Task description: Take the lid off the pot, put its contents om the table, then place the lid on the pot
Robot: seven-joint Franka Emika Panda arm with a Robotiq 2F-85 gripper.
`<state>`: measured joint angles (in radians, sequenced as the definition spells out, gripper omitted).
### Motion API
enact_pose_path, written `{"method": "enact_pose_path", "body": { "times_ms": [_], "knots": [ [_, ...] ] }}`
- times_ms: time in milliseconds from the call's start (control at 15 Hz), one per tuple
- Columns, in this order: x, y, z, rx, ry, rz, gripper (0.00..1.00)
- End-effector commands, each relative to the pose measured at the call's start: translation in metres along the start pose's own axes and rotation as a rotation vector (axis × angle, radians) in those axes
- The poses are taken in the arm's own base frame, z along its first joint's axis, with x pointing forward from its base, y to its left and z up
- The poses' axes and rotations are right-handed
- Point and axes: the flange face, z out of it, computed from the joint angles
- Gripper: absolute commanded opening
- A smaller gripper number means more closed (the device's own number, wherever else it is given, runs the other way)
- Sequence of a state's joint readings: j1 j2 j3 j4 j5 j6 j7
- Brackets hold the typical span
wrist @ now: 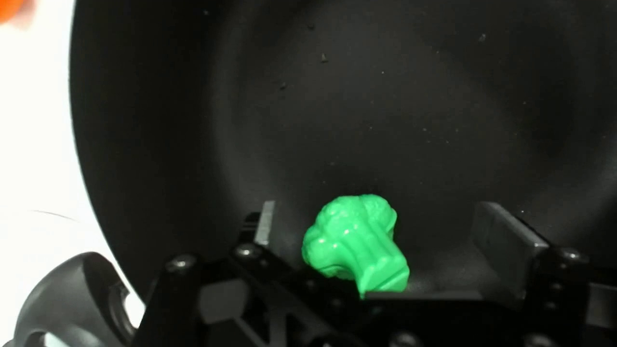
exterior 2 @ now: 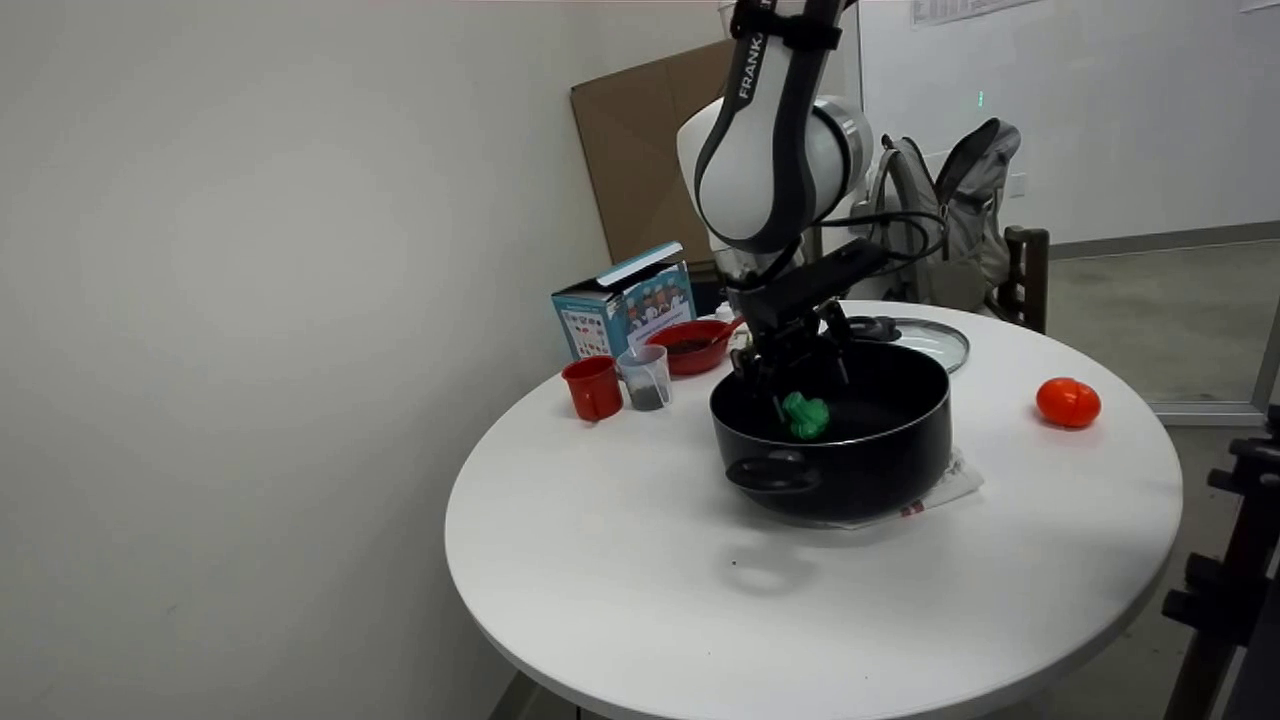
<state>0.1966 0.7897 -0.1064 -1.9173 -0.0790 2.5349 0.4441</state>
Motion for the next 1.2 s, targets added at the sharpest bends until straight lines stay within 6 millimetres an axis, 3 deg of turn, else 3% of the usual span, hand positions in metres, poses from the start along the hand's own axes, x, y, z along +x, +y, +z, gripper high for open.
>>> {"method": "enact_pose_path", "body": {
  "times_ms": [0, 400, 467, 600, 800, 1133],
  "knots": [
    [0.011, -0.009, 0.0, -0.001, 0.023, -0.006, 1.0],
    [0.029, -0.006, -0.001, -0.017, 0.056, 0.0, 1.0],
    [0.031, -0.005, 0.001, -0.027, 0.057, 0.001, 0.95],
    [0.032, -0.004, 0.006, -0.038, 0.056, -0.004, 0.72],
    [0.032, -0.006, 0.012, -0.047, 0.053, -0.014, 0.56],
    [0.027, -0.01, 0.014, -0.057, 0.053, -0.034, 0.18]
  ]
}}
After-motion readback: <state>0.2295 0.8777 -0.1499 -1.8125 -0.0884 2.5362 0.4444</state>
